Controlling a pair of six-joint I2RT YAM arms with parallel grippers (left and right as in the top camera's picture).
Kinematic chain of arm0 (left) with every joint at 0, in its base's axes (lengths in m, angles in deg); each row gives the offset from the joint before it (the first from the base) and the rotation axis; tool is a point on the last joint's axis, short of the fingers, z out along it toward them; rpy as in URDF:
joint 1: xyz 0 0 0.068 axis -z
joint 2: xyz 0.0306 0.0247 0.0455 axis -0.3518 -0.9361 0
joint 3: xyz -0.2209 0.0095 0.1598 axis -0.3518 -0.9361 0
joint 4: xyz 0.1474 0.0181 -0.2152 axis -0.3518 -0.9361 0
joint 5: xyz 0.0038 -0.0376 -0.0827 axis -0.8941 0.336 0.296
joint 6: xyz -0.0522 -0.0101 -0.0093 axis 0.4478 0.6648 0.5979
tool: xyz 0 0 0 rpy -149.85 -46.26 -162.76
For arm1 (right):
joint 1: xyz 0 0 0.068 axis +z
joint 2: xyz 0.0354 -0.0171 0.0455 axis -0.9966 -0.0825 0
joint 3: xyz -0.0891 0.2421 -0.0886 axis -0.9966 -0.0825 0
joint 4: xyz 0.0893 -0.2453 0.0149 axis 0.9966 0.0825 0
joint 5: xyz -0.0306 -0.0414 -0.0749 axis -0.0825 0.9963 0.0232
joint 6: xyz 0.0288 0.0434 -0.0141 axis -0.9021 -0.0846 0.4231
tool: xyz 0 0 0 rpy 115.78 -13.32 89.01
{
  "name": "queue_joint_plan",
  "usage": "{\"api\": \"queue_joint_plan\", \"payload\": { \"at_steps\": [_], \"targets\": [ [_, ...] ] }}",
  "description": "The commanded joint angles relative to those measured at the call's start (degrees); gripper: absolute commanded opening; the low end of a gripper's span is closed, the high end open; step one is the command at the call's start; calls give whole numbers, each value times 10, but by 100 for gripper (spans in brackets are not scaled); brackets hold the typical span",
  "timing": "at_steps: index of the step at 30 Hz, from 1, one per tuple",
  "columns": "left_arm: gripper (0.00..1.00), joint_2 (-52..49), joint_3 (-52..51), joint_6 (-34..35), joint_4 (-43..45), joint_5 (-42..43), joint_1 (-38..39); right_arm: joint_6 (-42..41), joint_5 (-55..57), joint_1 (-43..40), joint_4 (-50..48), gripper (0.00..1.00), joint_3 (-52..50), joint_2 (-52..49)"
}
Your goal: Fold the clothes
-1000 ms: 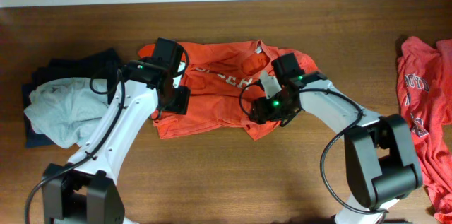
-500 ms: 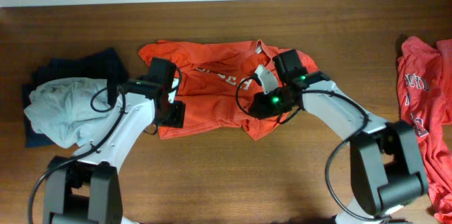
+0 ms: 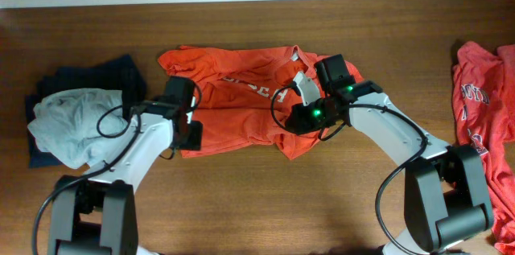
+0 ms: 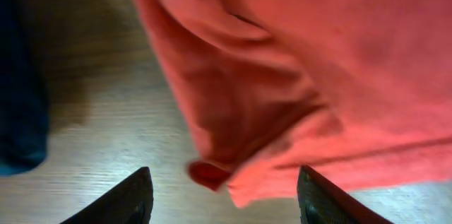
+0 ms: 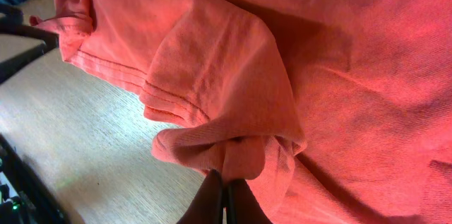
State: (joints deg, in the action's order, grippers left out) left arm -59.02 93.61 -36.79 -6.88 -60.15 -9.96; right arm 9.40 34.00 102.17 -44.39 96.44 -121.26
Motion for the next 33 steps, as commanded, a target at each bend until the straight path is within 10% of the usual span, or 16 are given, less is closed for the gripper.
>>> {"api": "queue_joint_plan", "payload": {
  "at_steps": [1,8,14,18,33],
  "targets": [
    [64,-3,-4,-2,14,-4,-16,4,3,-2,0,4,1,11],
    [31,-35,-5,-29,34,37,-17,4,3,-2,0,4,1,11],
    [31,-62,-5,-52,33,83,-17,4,3,-2,0,4,1,11],
    [0,-61,-4,-55,34,83,-17,4,3,-2,0,4,1,11],
    [0,155,154,-55,-132,48,-59,-42,29,-39,16,4,2,13]
  ]
}}
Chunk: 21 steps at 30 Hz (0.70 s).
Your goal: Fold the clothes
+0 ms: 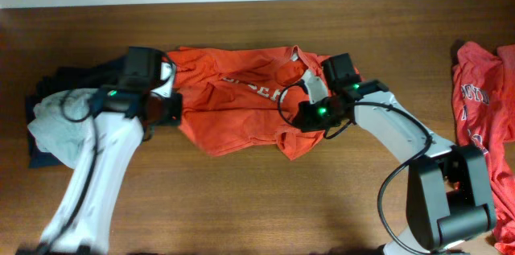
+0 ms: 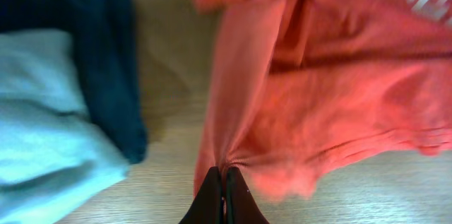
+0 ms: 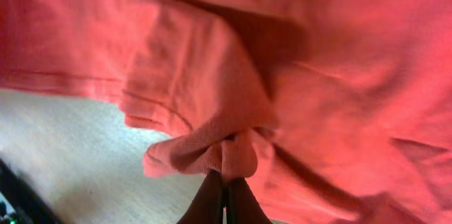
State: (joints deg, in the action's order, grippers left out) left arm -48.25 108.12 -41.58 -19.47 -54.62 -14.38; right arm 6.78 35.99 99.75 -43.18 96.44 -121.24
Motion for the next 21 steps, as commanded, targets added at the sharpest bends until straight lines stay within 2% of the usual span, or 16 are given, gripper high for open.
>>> {"api": "queue_joint_plan", "payload": {
  "at_steps": [1,5,8,11,14,20,21],
  "targets": [
    [0,69,9,-7,-11,-8,-24,-18,10,-23,12,4,2,13],
    [0,110,13,-7,-19,-9,-38,-5,9,-47,39,4,8,28],
    [0,156,46,-7,-20,-9,-39,14,21,-74,71,4,31,99],
    [0,215,162,-7,-20,-4,-39,17,82,-101,125,4,102,241],
    [1,237,273,-7,-24,21,-39,16,146,-104,172,4,188,331],
    [0,242,486,-16,-38,70,-39,-16,269,-104,246,4,407,430],
    [0,242,549,-23,-39,78,-39,-16,284,-104,259,4,463,442]
  ]
}}
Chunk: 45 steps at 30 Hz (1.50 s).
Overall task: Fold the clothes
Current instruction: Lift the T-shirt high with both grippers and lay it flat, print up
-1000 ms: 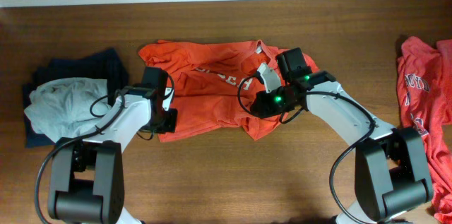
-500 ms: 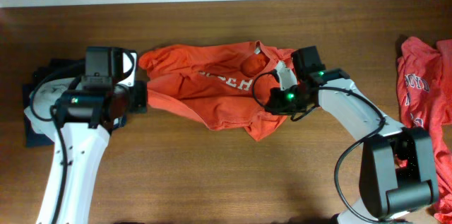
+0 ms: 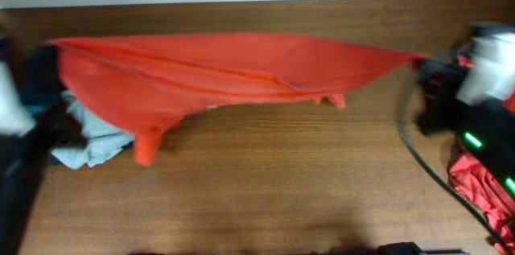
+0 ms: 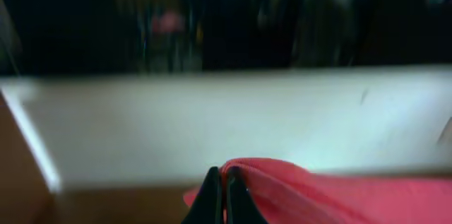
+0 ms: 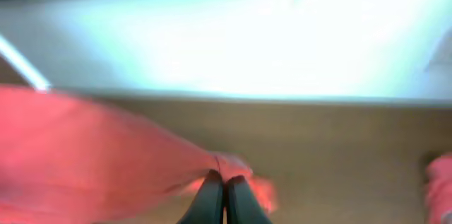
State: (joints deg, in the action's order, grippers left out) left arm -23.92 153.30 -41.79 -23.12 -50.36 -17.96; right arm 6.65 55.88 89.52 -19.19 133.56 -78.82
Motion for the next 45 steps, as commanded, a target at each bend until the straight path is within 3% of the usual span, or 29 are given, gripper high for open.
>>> {"api": "queue_joint_plan", "payload": {
  "at_steps": [1,6,12,17,24,30,45],
  "targets": [
    [0,-1,110,-20,-3,37,-3,-14,89,-2,25,4,115,20],
    [0,-1,233,-20,-29,103,-3,-29,98,-2,92,4,281,22],
    [0,-1,306,-14,-61,140,-3,-30,98,-2,153,4,390,22],
    [0,-5,309,-13,-84,138,-3,-36,98,-2,186,4,395,20],
    [0,-70,198,-14,-82,109,-3,-35,138,-2,189,4,303,-20],
    [0,-219,141,-23,-56,109,-3,-26,143,-2,159,4,222,-154],
    [1,-639,138,-49,116,107,23,4,138,-41,-7,4,220,-559]
  ]
}}
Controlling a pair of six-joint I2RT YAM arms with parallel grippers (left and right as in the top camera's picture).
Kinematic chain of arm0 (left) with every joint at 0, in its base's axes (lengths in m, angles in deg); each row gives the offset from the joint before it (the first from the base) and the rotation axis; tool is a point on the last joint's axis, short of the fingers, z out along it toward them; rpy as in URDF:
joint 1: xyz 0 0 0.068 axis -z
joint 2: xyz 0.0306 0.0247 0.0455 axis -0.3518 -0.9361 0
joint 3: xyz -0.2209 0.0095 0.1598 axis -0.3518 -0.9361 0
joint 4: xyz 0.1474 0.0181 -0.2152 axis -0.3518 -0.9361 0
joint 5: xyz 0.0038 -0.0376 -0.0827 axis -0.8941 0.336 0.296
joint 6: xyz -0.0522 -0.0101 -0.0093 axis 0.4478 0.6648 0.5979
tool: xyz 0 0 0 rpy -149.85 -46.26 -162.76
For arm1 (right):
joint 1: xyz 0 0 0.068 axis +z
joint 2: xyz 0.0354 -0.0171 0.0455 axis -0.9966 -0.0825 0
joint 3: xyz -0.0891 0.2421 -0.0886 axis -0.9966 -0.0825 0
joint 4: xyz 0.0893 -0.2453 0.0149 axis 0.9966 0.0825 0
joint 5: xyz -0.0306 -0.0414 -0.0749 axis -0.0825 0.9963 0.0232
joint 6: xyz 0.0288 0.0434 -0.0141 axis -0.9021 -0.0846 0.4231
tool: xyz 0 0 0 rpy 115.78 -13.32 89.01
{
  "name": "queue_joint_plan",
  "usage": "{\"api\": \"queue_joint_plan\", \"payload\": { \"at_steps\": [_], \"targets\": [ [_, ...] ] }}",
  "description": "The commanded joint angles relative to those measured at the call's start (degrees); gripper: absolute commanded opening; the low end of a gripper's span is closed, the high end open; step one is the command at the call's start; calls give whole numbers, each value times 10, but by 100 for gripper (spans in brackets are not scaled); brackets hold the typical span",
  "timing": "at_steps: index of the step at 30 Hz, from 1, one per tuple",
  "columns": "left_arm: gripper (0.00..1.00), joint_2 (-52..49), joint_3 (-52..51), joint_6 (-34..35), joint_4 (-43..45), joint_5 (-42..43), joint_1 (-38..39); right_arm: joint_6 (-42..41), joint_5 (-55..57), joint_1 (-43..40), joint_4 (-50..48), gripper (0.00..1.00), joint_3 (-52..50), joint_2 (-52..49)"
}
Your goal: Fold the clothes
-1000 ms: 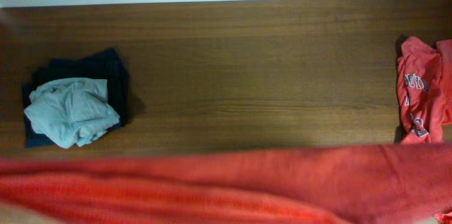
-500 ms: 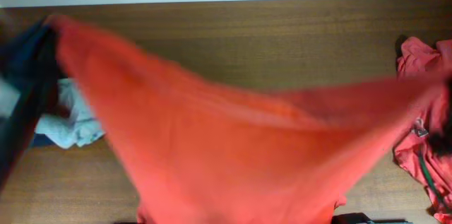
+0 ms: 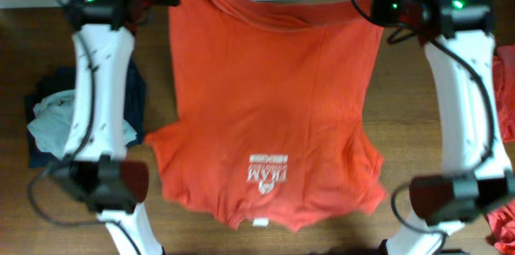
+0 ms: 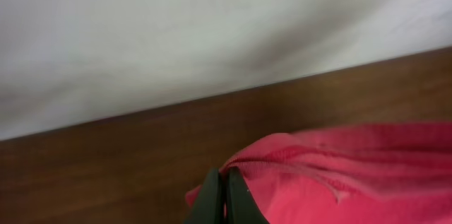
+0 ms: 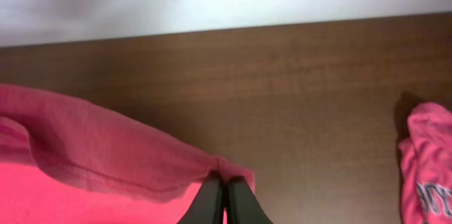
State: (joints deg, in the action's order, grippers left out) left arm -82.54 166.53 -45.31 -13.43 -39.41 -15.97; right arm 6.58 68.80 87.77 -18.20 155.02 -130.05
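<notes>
An orange T-shirt [image 3: 269, 102] with white lettering near its front end lies spread lengthwise down the table, hem at the far edge, collar and sleeves toward the front. My left gripper is shut on the hem's far-left corner [image 4: 240, 167]. My right gripper [image 3: 378, 4] is shut on the far-right corner [image 5: 226, 167]. Both wrist views show the pinched orange cloth over brown wood below a white wall.
A heap of dark blue and pale grey clothes [image 3: 56, 118] lies at the left edge. A red shirt [image 3: 505, 86] lies at the right edge, also seen in the right wrist view as red cloth [image 5: 424, 153]. The white wall runs along the table's far side.
The shirt was stretched sideways in the air between the arms. Now it lies spread flat down the table, and both grippers hold its corners at the far edge.
The shirt first lay crumpled in mid-table, my right gripper shut on its lower fold, my left open beside it. Then my left was shut on the left side. Then both held it stretched above the table. Now it lies flat, lettering toward the front.
</notes>
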Motion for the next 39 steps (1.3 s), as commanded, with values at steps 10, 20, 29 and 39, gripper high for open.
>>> {"api": "queue_joint_plan", "payload": {
  "at_steps": [10,20,29,39],
  "targets": [
    [78,-91,20,-22,-13,-116,-7,2,-52,-108,12,80,5,-82],
    [83,27,26,-22,-268,-117,-21,10,-146,-164,185,79,5,-27],
    [75,204,26,6,-436,-145,-22,44,-172,-163,272,77,5,124],
    [75,398,-59,77,-459,-169,-22,26,-172,-163,304,81,-40,322]
  ]
}}
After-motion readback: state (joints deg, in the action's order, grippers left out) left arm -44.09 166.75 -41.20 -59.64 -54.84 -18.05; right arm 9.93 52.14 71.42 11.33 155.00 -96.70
